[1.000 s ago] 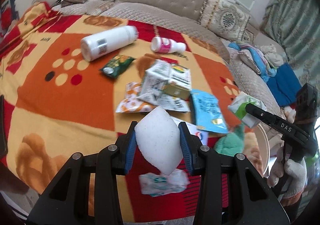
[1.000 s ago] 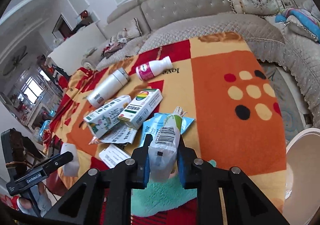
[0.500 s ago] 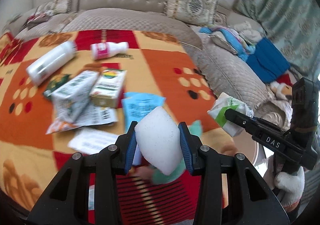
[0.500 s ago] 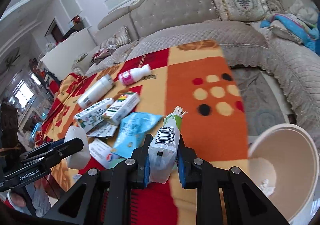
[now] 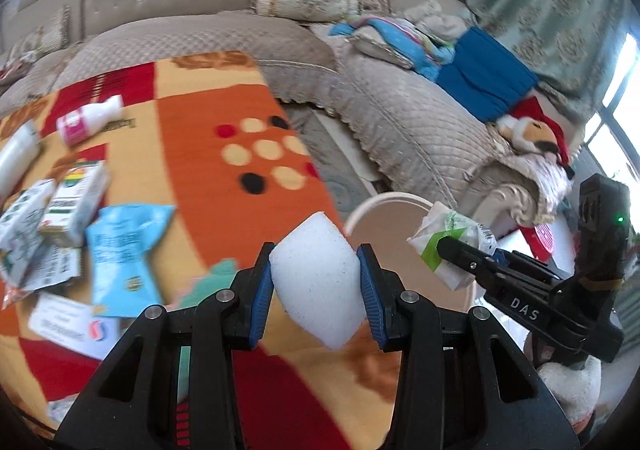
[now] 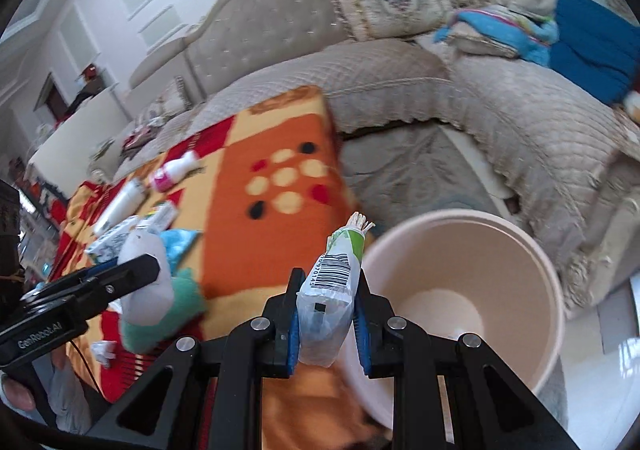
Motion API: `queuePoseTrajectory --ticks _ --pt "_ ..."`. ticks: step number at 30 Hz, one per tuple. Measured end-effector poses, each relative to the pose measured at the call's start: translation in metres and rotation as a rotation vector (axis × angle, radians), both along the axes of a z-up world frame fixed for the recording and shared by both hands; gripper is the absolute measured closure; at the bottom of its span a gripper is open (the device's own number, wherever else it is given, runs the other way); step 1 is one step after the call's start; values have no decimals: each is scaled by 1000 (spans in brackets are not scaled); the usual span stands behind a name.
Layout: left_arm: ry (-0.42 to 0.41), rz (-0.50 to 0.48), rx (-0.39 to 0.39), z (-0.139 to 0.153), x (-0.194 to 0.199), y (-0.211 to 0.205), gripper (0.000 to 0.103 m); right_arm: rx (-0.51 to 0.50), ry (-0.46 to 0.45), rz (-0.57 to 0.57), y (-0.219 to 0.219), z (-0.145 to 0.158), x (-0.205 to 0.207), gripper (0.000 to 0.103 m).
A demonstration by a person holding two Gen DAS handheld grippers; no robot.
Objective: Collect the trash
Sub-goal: 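Carry foam block and packet to the white bin and release both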
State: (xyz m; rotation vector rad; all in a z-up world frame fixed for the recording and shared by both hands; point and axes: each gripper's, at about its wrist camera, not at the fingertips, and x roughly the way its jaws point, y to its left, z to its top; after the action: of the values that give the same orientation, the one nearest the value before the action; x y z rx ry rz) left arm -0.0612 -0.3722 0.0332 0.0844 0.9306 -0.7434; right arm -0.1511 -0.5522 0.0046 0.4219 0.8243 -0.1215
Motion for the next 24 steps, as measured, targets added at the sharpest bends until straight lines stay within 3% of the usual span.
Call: queuePoseTrajectory --ticks 11,24 --pt "54 -95 31 -26 -16 -73 65 9 85 -105 -46 -36 -37 82" --pt "88 -130 53 -46 -17 -104 56 69 136 -169 -75 -62 -46 82"
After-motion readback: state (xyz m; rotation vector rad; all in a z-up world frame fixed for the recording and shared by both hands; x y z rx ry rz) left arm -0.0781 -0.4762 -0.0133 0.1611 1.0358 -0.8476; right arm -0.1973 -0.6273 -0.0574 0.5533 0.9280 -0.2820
